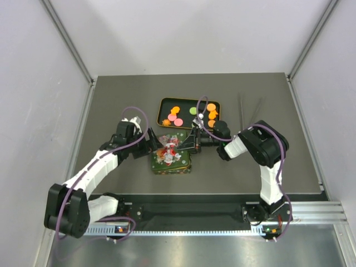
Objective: Pack the cookies
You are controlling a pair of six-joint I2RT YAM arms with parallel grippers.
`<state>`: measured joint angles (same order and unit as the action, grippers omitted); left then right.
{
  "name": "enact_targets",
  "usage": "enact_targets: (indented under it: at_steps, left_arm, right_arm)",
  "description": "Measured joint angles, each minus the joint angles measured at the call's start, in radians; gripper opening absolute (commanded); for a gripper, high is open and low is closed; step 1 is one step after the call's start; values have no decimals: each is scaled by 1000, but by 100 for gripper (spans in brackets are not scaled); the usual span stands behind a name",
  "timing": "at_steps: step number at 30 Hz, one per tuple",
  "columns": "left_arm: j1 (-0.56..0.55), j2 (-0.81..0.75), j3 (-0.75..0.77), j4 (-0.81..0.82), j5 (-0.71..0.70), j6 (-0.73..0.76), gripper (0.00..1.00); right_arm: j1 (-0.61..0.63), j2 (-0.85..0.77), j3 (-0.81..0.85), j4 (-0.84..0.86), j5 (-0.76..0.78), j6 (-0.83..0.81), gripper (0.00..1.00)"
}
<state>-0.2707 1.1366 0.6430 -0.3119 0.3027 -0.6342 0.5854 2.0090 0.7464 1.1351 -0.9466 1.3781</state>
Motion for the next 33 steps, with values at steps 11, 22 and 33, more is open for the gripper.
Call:
enact_targets:
  at_steps: [11,22,33]
  left_arm:
    - [-38,66,-10,29,-28,-7,95]
    - [-66,105,-9,32,-40,-6,95]
    - [-97,119,12,33,-71,5,94]
  right_arm:
    - [-44,4,-64,35,1,5,30]
    - [-106,-26,-153,24,-2,-29,33]
    - [-132,-149,-172,-168,11,-175,51]
